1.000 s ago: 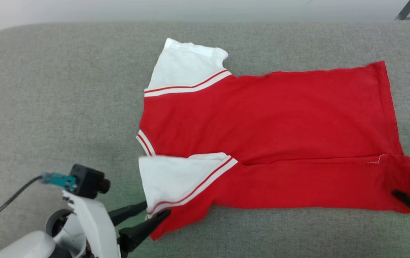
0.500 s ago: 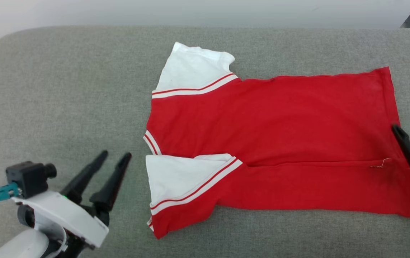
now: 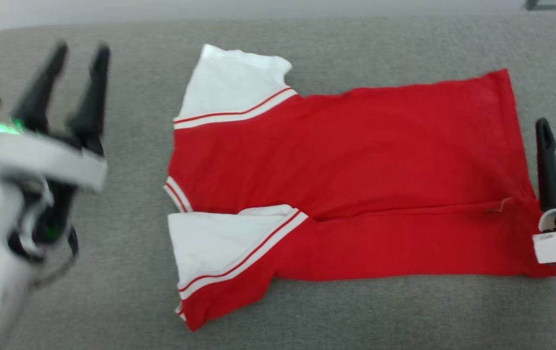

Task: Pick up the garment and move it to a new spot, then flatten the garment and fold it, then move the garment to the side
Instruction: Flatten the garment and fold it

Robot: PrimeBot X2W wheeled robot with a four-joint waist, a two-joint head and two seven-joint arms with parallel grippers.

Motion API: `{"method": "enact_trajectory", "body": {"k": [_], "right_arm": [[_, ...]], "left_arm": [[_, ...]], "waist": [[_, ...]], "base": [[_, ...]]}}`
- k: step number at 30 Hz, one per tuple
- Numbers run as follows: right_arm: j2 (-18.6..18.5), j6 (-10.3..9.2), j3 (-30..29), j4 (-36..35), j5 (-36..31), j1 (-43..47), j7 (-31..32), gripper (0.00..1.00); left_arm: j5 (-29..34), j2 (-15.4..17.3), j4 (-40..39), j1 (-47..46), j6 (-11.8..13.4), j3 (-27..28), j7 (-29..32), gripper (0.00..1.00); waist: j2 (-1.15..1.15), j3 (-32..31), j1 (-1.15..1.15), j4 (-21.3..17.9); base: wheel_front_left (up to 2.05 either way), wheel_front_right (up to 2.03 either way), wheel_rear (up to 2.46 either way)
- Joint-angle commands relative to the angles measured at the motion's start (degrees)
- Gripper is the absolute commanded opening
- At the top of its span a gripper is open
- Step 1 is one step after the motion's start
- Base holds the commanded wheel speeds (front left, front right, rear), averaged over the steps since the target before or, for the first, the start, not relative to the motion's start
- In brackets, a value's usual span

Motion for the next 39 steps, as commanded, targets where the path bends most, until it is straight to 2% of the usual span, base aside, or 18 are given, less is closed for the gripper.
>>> {"method": "enact_trajectory", "body": {"k": [1, 5, 6, 10, 16, 24, 28, 36, 37, 39], "right_arm": [[1.4, 0.0, 0.7, -0.5, -1.3, -1.0, -0.9, 1.0], [3.8, 0.0, 3.1, -0.8, -1.3, -2.3, -2.2, 1.0], [3.8, 0.0, 3.1, -0.8, -1.3, -2.3, -2.2, 1.0], [5.4, 0.0, 4.3, -0.2, -0.3, -3.1, -3.3, 1.0], [5.6, 0.0, 6.0, 1.0, 0.9, -4.3, -3.8, 1.0], [5.3, 0.0, 8.9, 2.1, 2.3, -6.3, -4.8, 1.0], [4.9, 0.0, 9.8, 2.5, 2.8, -6.4, -5.1, 1.0], [4.5, 0.0, 9.5, 2.0, 3.2, -7.0, -5.1, 1.0], [4.3, 0.0, 9.7, 1.8, 3.3, -7.4, -4.8, 1.0], [3.6, 0.0, 10.4, 1.5, 3.1, -8.7, -4.0, 1.0]], "left_arm": [[1.0, -0.7, 4.1, -5.8, -1.4, -0.7, 2.2, 1.0], [4.2, -1.1, 13.5, -16.9, -4.3, -3.3, 7.4, 1.0], [4.2, -1.1, 13.5, -16.9, -4.3, -3.3, 7.4, 1.0], [6.8, -2.6, 24.0, -25.8, -7.2, -6.8, 12.8, 1.0], [7.7, -4.2, 36.9, -34.9, -10.6, -13.8, 26.8, 1.0], [1.6, -3.8, 45.7, -41.2, -10.9, -18.5, 47.7, 1.0], [-1.0, -2.6, 47.3, -42.2, -11.0, -19.4, 53.9, 1.0], [-5.2, -1.6, 47.3, -41.3, -10.9, -20.7, 59.9, 1.0], [-5.6, -1.6, 47.1, -41.3, -10.9, -20.9, 60.4, 0.58], [-6.2, -1.5, 46.6, -41.4, -10.9, -21.1, 60.5, 0.0]], "waist": [[0.0, 2.6, 0.0, -3.3], [0.0, 4.8, 0.0, -7.3], [0.0, 4.8, 0.0, -7.3], [0.0, 6.4, 0.0, -10.6], [0.0, 8.6, 0.0, -14.1], [0.0, 10.9, 0.0, -17.3], [0.0, 11.5, 0.0, -18.0], [0.0, 12.4, 0.0, -17.8], [0.0, 12.5, 0.0, -17.7], [0.0, 12.6, 0.0, -17.5]], "base": [[0.0, 0.0, 0.0], [0.0, 0.0, 0.0], [0.0, 0.0, 0.0], [0.0, 0.0, 0.0], [0.0, 0.0, 0.0], [0.0, 0.0, 0.0], [0.0, 0.0, 0.0], [0.0, 0.0, 0.0], [0.0, 0.0, 0.0], [0.0, 0.0, 0.0]]}}
